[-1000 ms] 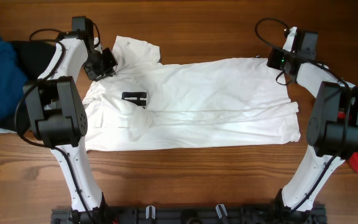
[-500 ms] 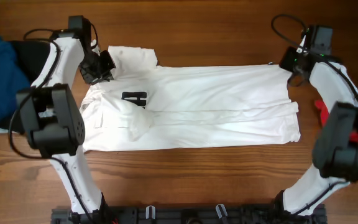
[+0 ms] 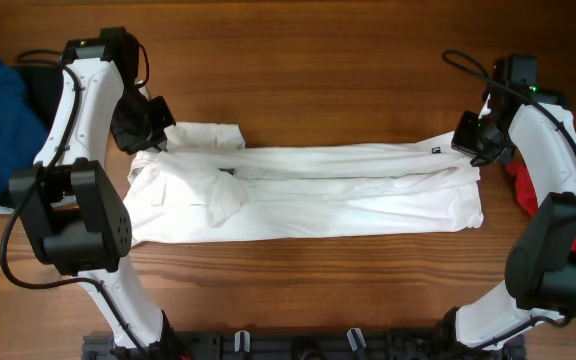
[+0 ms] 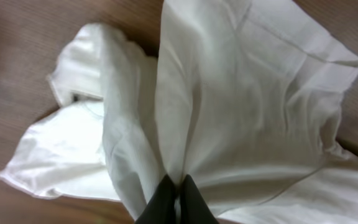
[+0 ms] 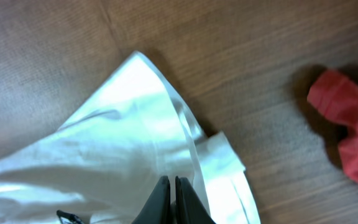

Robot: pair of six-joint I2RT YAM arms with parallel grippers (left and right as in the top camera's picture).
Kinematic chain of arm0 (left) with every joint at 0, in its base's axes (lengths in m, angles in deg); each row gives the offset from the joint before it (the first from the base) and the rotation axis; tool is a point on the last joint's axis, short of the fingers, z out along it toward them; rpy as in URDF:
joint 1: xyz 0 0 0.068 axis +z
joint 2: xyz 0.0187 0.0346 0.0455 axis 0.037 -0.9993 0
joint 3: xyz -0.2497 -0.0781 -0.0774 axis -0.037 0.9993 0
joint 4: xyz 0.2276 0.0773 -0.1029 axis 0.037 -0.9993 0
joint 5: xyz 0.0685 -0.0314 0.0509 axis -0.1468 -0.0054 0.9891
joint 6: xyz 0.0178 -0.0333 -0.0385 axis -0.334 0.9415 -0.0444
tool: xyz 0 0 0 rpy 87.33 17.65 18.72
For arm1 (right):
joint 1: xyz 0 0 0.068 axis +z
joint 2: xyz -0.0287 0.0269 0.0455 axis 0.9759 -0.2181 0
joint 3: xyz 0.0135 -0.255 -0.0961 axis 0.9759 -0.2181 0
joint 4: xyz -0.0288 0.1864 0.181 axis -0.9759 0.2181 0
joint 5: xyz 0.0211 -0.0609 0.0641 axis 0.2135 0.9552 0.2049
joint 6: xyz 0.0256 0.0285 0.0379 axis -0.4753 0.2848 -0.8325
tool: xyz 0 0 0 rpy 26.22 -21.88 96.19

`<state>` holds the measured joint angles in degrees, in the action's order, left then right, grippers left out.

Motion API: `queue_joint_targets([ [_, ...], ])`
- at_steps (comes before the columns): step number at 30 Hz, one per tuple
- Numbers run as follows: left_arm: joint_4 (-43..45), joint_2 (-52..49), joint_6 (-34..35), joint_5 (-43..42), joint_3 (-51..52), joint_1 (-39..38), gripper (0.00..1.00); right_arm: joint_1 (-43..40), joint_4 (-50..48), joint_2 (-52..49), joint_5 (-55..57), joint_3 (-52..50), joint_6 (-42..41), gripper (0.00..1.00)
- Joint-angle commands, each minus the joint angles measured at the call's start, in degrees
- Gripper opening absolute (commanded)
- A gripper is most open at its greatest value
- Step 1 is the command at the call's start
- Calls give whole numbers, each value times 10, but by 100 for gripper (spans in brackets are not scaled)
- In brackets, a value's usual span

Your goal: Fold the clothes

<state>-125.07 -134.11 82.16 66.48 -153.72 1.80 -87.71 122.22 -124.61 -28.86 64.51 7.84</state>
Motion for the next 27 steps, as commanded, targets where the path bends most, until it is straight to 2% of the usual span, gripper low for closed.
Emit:
queue_joint_targets([
  [1, -23, 12, -7, 56, 3, 4, 4, -3, 22, 16, 12, 3, 7, 4],
  [8, -63, 12, -7, 85, 12, 4, 4, -3, 94, 16, 13, 3, 23, 4],
  [15, -5, 12, -5, 58, 144, 3, 4, -3, 139, 16, 43, 2, 20, 5],
  [20, 13, 12, -5, 54, 178, 3, 4, -3, 183, 15, 60, 1, 21, 4],
  [24, 3, 12, -5, 54, 178, 3, 4, -3, 201, 15, 63, 1, 21, 25],
  [25, -1, 12, -5, 54, 178, 3, 6, -3, 205, 15, 65, 1, 21, 39],
  [26, -5, 12, -5, 54, 178, 3, 18, -3, 207, 15, 66, 1, 20, 45],
  [27, -7, 12, -5, 54, 178, 3, 24, -3, 206, 15, 66, 1, 20, 45],
])
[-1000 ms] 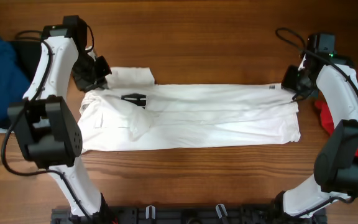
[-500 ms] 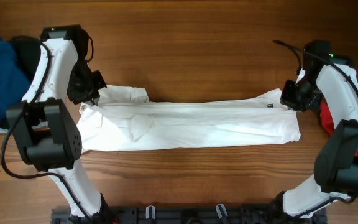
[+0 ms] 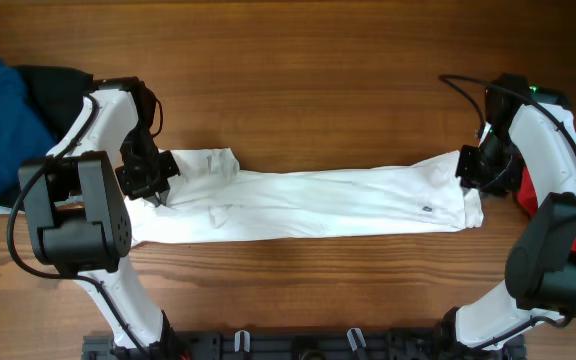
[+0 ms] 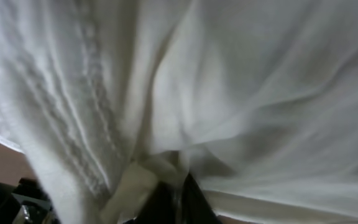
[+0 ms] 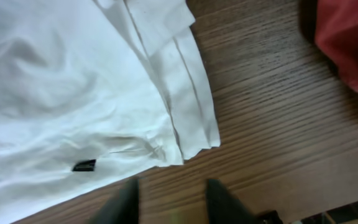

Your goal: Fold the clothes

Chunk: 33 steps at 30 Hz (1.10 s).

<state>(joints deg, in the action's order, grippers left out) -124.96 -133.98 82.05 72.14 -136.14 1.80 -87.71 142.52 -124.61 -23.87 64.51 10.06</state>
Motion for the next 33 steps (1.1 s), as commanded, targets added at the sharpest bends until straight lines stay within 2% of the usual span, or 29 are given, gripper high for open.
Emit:
queue_joint_targets([
  [1, -10, 11, -4, -3, 3, 3, 25, -3, 2, 15, 16, 1, -2, 45],
  [5, -15, 32, -6, -3, 2, 3, 24, -3, -7, 15, -15, 1, 1, 45],
  [10, 12, 139, -3, -3, 2, 5, 25, -2, -40, 15, -164, 1, 100, 45],
  [13, 47, 197, 7, -3, 2, 5, 56, -2, -58, 15, -209, 1, 121, 46],
  [14, 64, 212, 7, -3, 3, 5, 71, -2, -63, 15, -225, 1, 130, 46],
  [16, 87, 221, 7, -3, 3, 5, 75, -2, -66, 15, -259, 1, 150, 47],
  [22, 156, 169, 7, -33, 4, 5, 77, 0, -70, 15, -274, 1, 156, 48],
  [33, 259, 46, 3, -37, 4, 4, 76, 6, -73, 15, -272, 1, 153, 47],
])
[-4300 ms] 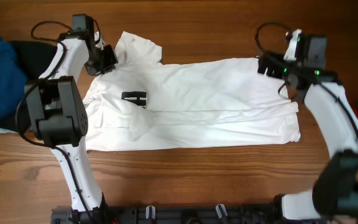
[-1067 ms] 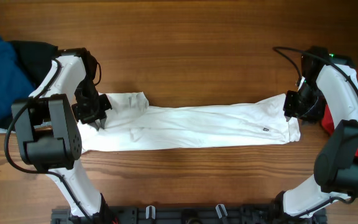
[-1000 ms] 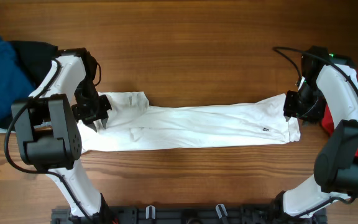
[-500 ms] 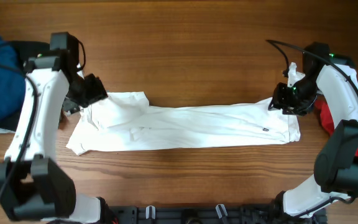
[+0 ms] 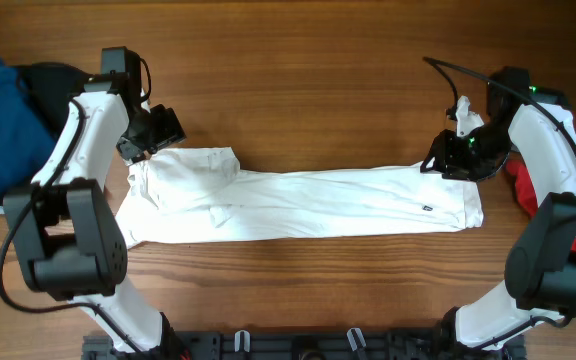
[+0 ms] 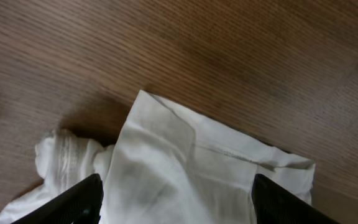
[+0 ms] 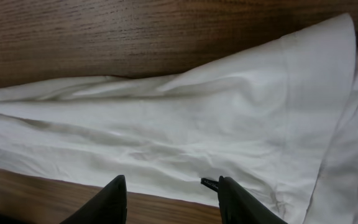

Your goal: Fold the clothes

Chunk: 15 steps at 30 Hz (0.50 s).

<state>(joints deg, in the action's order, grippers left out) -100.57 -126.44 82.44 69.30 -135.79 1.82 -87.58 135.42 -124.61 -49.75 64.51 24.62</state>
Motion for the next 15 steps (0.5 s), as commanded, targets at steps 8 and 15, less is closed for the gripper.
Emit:
queue_joint_targets([
  [8, 28, -75, -1, -9, 1, 3, 40, 5, -2, 15, -9, 1, 4, 47],
  [15, 6, -71, -2, -14, -1, 3, 4, 5, -1, 15, -9, 1, 4, 47],
])
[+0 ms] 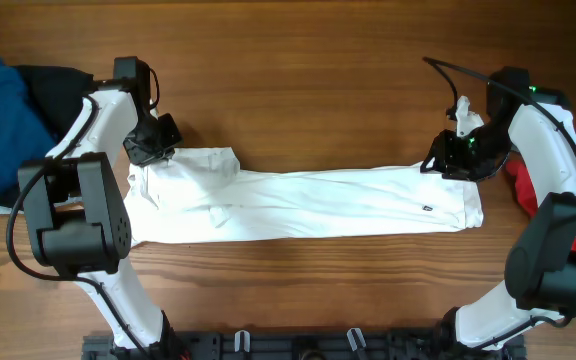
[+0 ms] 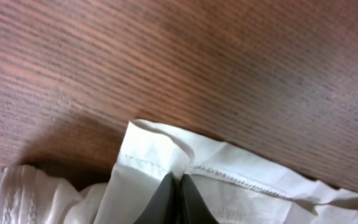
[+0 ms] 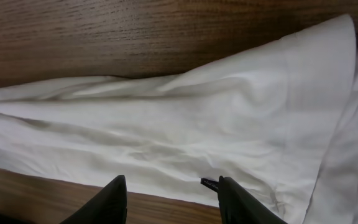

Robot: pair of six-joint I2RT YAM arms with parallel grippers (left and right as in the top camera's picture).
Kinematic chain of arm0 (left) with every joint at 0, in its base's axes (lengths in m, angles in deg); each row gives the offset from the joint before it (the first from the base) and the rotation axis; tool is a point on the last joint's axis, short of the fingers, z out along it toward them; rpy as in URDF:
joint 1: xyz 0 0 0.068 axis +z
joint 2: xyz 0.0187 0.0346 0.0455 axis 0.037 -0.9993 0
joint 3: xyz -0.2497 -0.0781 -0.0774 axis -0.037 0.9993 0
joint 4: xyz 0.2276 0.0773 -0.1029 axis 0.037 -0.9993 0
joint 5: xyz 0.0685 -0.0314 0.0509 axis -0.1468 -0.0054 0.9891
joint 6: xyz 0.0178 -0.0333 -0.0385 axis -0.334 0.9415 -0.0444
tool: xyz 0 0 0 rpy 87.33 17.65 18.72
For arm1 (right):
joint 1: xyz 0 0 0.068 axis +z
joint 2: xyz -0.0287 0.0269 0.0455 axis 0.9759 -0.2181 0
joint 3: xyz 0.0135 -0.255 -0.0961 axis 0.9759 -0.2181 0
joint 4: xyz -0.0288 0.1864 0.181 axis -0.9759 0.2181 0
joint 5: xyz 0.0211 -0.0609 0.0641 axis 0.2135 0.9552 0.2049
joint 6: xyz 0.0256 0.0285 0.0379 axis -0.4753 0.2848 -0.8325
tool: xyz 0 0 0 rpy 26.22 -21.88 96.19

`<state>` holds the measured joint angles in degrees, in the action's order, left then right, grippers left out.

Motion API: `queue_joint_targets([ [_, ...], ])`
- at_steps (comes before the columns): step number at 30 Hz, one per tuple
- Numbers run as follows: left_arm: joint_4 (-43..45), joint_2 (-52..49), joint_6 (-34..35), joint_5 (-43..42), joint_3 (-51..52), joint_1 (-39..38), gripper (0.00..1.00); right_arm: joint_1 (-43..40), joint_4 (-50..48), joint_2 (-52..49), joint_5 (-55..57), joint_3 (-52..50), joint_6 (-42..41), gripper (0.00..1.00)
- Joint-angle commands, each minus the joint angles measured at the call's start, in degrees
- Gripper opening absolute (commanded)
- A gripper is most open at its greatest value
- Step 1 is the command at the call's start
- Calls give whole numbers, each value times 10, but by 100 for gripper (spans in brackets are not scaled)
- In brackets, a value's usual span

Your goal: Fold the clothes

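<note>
A white garment (image 1: 318, 205) lies in a long folded strip across the wooden table (image 1: 308, 70). My left gripper (image 1: 161, 150) is at its far left corner. In the left wrist view that gripper (image 2: 176, 186) is shut on the stitched hem (image 2: 241, 177) of this corner. My right gripper (image 1: 436, 165) hovers over the strip's right end. Seen from the right wrist, it (image 3: 174, 202) is open with nothing between its fingers, over the cloth (image 3: 185, 124) beside a small black tag (image 3: 209, 183).
A blue cloth and a black one (image 1: 53, 85) lie at the far left behind the left arm. A red cloth (image 1: 521, 185) lies at the right edge, just past the garment's right end.
My left gripper was open above the garment's far left corner and is now lower and shut on the hem there. The right gripper and the garment have not moved.
Both grippers were shut on the far edge of a wider white garment. Then the garment lay as a narrower strip, with the right gripper open and the left one shut in cloth. Later both were open above its ends. Now the left is shut on the far left corner.
</note>
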<state>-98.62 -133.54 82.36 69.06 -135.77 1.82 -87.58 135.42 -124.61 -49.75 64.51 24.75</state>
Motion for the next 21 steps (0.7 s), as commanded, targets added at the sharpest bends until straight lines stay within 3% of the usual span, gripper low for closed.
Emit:
queue_joint_targets([
  [1, -19, 4, -5, -19, -1, 3, 4, 5, -1, 15, -9, 1, 3, 47],
  [12, -134, 198, -12, -67, -1, 3, 4, 5, -1, 15, 4, 1, 1, 48],
  [21, -216, 202, -11, -64, 56, 3, 4, 5, 1, 15, 4, 1, 1, 47],
])
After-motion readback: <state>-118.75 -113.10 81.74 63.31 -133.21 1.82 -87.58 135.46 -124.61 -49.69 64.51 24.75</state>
